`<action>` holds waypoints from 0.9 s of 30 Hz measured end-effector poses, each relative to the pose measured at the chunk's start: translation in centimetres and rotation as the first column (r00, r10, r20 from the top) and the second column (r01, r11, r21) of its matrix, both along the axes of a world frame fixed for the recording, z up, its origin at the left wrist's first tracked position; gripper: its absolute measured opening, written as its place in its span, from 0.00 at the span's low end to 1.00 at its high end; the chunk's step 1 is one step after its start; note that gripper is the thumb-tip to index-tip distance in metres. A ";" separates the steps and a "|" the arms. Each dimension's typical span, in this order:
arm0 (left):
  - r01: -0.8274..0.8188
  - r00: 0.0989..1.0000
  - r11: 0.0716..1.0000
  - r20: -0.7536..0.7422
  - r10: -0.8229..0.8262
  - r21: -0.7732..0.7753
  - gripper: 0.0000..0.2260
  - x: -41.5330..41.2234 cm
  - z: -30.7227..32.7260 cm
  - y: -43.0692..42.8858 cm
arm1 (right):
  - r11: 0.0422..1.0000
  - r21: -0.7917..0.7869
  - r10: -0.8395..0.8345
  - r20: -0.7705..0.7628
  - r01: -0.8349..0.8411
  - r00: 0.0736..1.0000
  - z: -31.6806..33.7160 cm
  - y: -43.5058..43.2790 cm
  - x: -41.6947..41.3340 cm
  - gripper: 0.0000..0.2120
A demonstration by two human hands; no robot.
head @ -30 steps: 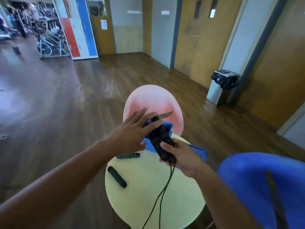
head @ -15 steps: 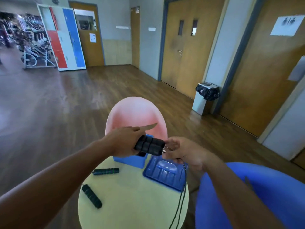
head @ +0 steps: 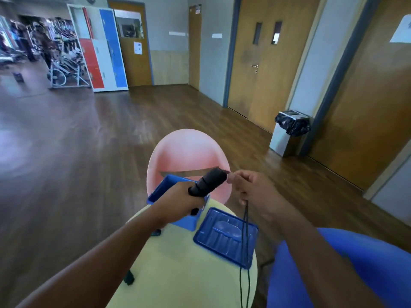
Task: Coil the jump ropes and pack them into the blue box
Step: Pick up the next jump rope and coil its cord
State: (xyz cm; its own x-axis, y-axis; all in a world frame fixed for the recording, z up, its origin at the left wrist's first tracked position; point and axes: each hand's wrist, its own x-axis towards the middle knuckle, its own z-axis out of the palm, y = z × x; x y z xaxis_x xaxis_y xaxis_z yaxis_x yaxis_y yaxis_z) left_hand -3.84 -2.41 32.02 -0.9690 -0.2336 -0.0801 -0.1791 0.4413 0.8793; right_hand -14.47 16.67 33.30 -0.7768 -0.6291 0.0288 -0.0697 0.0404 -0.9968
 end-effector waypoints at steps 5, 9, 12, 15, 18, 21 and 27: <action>-0.138 0.989 0.878 0.011 0.150 0.458 0.05 -0.8 0.1 -0.9 | 0.993 -0.070 -0.095 0.026 0.097 0.995 -2.7 -3.4 0.1 0.12; -0.265 0.963 0.667 0.155 0.220 0.696 0.02 -1.3 -0.5 -2.2 | 0.996 -0.026 -0.086 0.016 0.086 0.996 -5.3 -5.4 0.8 0.08; -0.294 0.956 0.588 0.218 0.198 0.753 0.02 -1.7 -1.0 -3.1 | 0.989 0.056 -0.132 -0.058 0.136 0.989 -6.1 -6.1 1.0 0.07; -0.265 0.964 0.539 0.223 0.144 0.800 0.04 -2.3 -0.8 -3.3 | 0.980 0.101 -0.162 -0.119 0.174 0.980 -6.0 -6.5 0.9 0.04; -0.211 0.973 0.407 0.151 0.175 0.889 0.06 -3.4 0.6 -4.7 | 0.968 0.159 -0.178 -0.127 0.197 0.976 -5.4 -6.4 1.3 0.06; -0.172 0.955 0.332 0.074 0.288 0.928 0.07 -4.8 2.7 -7.2 | 0.959 0.177 -0.193 -0.163 0.221 0.968 -4.8 -5.9 2.0 0.09; -0.068 0.961 0.272 -0.010 0.276 0.960 0.03 -5.8 5.4 -7.7 | 0.959 0.149 -0.216 -0.165 0.240 0.962 -1.5 -7.0 2.8 0.12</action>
State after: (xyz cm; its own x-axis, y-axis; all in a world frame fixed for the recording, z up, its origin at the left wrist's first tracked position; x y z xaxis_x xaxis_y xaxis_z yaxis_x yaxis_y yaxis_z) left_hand -9.67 -10.09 37.41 -0.9368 -0.2575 -0.2371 0.0334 -0.7400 0.6718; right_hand -11.64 9.63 31.78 -0.8951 -0.4413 0.0629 -0.1834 0.2358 -0.9543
